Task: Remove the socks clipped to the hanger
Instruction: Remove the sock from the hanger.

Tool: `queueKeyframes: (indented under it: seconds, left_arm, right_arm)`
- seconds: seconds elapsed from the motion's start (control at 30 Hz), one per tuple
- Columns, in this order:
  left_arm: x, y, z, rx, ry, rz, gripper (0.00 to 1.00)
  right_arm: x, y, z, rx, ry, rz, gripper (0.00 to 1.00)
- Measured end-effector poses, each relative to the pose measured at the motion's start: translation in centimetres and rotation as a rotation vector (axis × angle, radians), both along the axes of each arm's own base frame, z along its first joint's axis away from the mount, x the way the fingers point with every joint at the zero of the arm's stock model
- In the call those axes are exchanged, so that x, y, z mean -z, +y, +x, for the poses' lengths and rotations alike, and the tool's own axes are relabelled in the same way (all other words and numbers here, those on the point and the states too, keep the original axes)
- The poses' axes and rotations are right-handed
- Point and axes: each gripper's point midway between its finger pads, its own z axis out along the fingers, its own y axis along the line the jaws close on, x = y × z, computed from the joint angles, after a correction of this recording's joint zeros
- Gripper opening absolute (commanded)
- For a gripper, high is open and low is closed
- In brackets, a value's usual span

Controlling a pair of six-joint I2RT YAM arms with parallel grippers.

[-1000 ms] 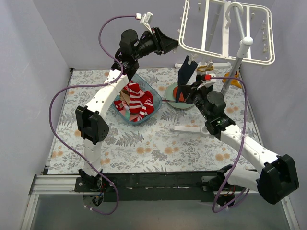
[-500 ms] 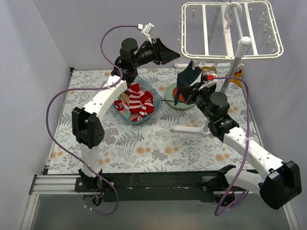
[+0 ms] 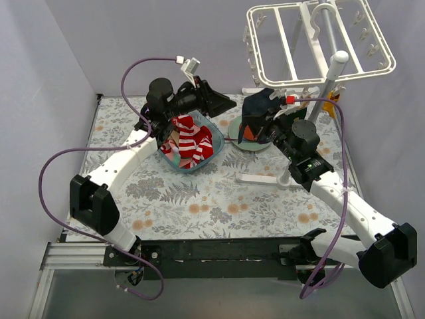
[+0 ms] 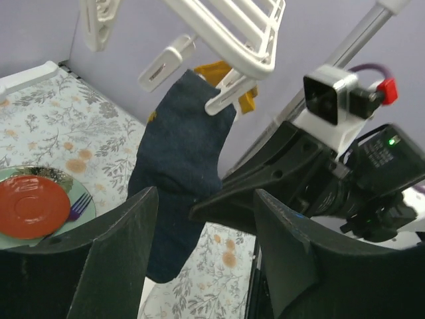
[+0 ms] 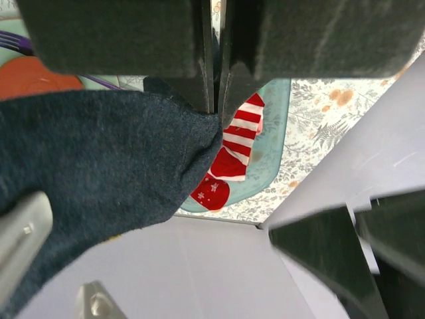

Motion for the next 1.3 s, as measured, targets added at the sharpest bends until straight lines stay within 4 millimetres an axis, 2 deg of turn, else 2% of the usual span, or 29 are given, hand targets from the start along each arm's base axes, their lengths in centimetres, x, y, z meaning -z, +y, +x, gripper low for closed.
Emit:
queueKeyframes:
  seconds: [0.13, 0.33, 0.43, 0.57, 0.67, 0.7, 0.8, 0.9, 0.93, 1.0, 1.1, 1.13, 1.17, 1.23, 1.27, 1.3]
  left_arm:
    - [2.5, 0.5, -1.5, 0.006, -0.004, 0.025, 0.63]
    - [7.4, -0.4, -2.4, -0.006, 0.031, 0.094, 0.69]
    - [8.5, -1.4, -2.9, -0.019, 0.025, 0.116, 0.71]
    - [9.7, -2.6, -3.5, -0.045, 0.007, 0.134, 0.7]
    - [10.1, -3.2, -3.4, -0.085, -0.002, 0.14, 0.61]
    - [10.1, -3.3, -3.1, -0.112, -0.008, 0.14, 0.55]
    - [9.8, -3.1, -2.1, -0.185, -0.025, 0.128, 0.45]
    - [9.7, -2.4, -0.9, -0.271, -0.03, 0.112, 0.27]
    - [9.6, -2.2, -0.5, -0.3, -0.034, 0.107, 0.12]
    - [9.4, -2.0, -0.1, -0.331, -0.034, 0.092, 0.0]
    - [9.3, -1.9, 0.2, -0.368, -0.038, 0.073, 0.0]
    - [9.6, -1.9, 0.1, -0.378, -0.036, 0.068, 0.0]
    - [10.0, -1.8, 0.1, -0.383, -0.031, 0.068, 0.0]
    - [10.6, -1.6, 0.1, -0.396, -0.019, 0.066, 0.0]
    - [10.7, -1.5, 0.1, -0.408, -0.012, 0.063, 0.0]
    - [11.0, -1.2, 0.2, -0.424, -0.004, 0.063, 0.0]
  right_arm:
    - [-0.8, 0.3, 0.1, -0.01, -0.003, 0.004, 0.01]
    - [0.0, 0.8, 0.3, -0.016, 0.035, -0.008, 0.01]
    - [0.3, 1.3, 0.5, -0.022, 0.06, -0.013, 0.01]
    - [0.2, 1.9, 0.5, -0.029, 0.073, -0.013, 0.01]
    - [-0.1, 2.2, 0.3, -0.035, 0.072, -0.012, 0.01]
    - [-0.2, 2.3, 0.3, -0.037, 0.072, -0.012, 0.01]
    - [-0.8, 2.7, 0.4, -0.04, 0.065, -0.007, 0.01]
    - [-1.2, 3.1, 0.2, -0.047, 0.064, -0.005, 0.01]
    - [-1.3, 3.3, 0.2, -0.05, 0.064, -0.004, 0.01]
    - [-1.2, 3.4, 0.2, -0.049, 0.067, -0.006, 0.01]
    - [-1.1, 3.5, 0.3, -0.041, 0.07, -0.007, 0.01]
    - [-1.1, 3.4, 0.3, -0.036, 0.072, -0.008, 0.04]
    - [-1.0, 3.4, 0.3, -0.035, 0.074, -0.01, 0.17]
    - [-0.6, 3.3, 0.3, -0.031, 0.089, -0.015, 0.32]
    - [-0.5, 3.4, 0.2, -0.031, 0.093, -0.021, 0.42]
    - [-0.4, 3.4, 0.2, -0.031, 0.093, -0.022, 0.46]
